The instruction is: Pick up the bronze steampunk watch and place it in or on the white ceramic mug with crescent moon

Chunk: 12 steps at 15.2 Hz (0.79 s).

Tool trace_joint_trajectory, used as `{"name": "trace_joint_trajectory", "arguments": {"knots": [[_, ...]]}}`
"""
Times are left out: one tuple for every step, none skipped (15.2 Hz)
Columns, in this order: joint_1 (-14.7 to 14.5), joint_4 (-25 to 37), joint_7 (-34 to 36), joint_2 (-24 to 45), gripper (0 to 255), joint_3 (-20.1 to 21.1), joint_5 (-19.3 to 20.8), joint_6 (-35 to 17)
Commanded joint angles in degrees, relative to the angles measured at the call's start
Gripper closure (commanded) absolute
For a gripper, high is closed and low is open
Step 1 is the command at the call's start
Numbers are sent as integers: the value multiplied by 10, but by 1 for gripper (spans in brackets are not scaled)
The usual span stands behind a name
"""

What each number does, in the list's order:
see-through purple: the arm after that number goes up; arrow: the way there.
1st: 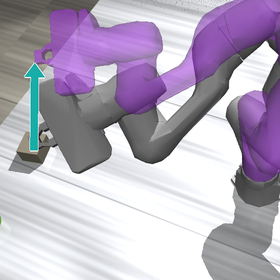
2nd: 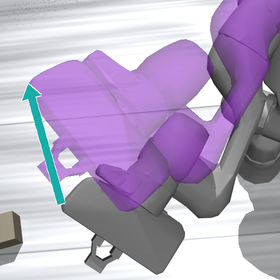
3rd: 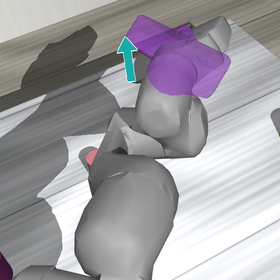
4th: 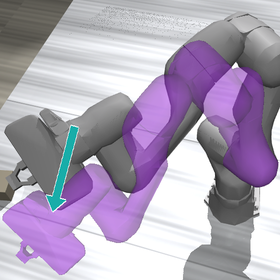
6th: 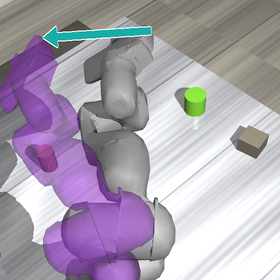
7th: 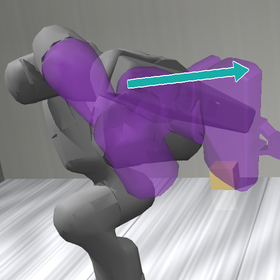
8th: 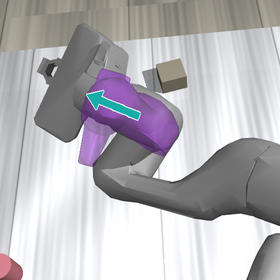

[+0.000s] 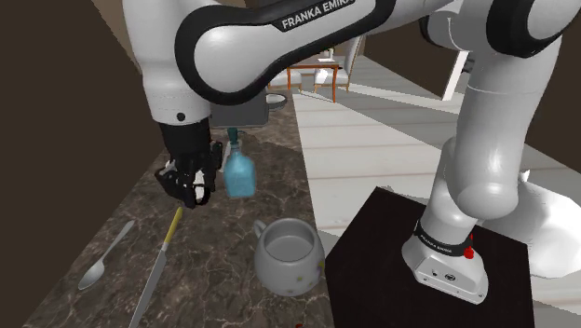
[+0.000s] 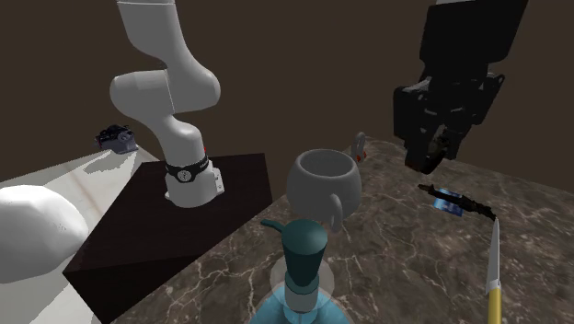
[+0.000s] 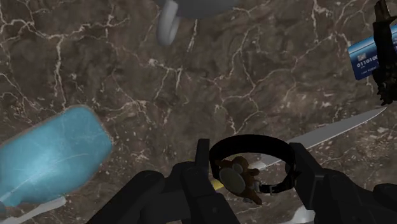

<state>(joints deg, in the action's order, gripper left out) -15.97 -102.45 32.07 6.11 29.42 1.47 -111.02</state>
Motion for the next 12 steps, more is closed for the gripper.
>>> {"name": "trace_joint_trajectory", "arguments": {"knots": [[5,-56,-9,-48,255,2,-25,-15],[7,-83,-15,-74,255,2,-39,-19],[7,-109,-22,-99,255,1,-53,-22],[6,-135,-29,-125,255,-1,-67,-25],[4,-159,-36,-150,255,-3,-80,-26],[1,-182,-42,-176,255,-6,-93,-27],[-2,-205,-48,-201,255,-9,-105,-26],[-7,-227,-54,-226,255,-13,-117,-25],[-12,-249,-59,-250,255,-17,-128,-23],[-18,-269,-64,-275,255,-21,-138,-20],[-28,-301,-70,-315,255,-26,-154,-13],[-29,-308,-70,-313,255,-26,-154,-21]]}}
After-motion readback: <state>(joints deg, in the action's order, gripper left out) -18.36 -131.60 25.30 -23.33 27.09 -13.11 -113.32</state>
